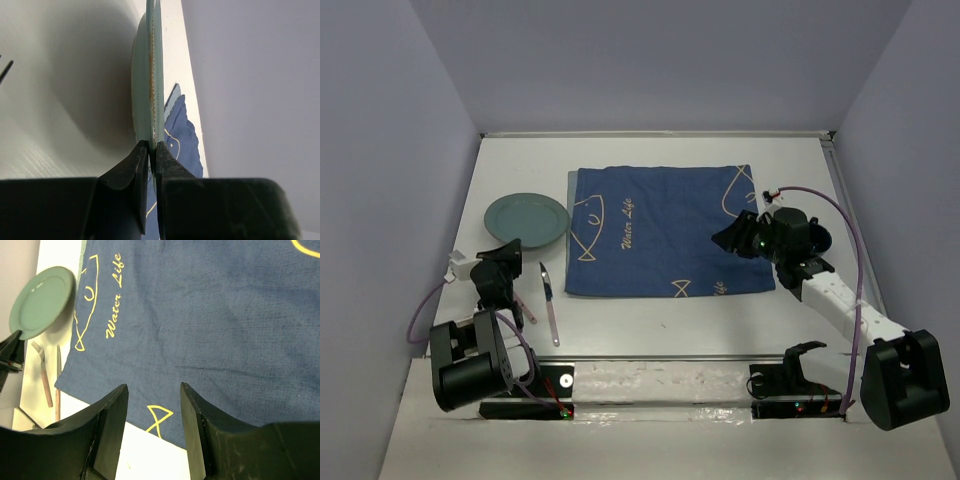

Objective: Set the dinner table for one person

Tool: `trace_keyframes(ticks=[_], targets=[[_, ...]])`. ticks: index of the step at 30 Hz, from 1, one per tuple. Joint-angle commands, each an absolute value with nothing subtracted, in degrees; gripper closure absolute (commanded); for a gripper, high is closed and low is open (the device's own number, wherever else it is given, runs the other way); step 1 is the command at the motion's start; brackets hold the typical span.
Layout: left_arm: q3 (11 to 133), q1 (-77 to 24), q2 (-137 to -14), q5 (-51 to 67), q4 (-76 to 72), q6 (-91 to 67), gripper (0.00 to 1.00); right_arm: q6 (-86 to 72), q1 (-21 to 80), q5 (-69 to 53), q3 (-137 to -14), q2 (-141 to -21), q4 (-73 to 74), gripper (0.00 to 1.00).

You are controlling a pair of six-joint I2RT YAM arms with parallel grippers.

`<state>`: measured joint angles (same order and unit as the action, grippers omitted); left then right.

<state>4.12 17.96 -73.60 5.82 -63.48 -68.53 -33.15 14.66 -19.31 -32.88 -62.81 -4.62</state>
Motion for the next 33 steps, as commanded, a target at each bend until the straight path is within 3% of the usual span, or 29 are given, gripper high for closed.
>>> trace_keyframes(ticks=[1, 15, 19, 23, 33], targets=[[9.8, 17.8, -63.7, 3.3, -65.7, -67.5, 1.00, -31.8, 15.2, -21.2, -34.0, -63.0, -7.6, 0.48], [17.5, 17.6, -55.6, 11.8, -68.0, -71.5, 1.00, -31.4, 15.2, -21.4, -34.9, -61.7, -7.2, 0.48], [21.9, 10.0, -56.4, 14.8, -65.7, -66.5, 1.00, -31.4, 15.2, -19.6, -36.4, -60.4, -6.1, 0.48], [25.0, -6.5, -59.9, 12.7, -64.8, -64.3, 1.00, -31.1, 15.2, -17.7, -38.2, -58.4, -2.1, 0.48], [29.4, -19.9, -78.0, 16.4, -76.6, -68.6, 1.00, -29.8, 15.2, -11.2, -41.0, -51.5, 5.6, 0.48]])
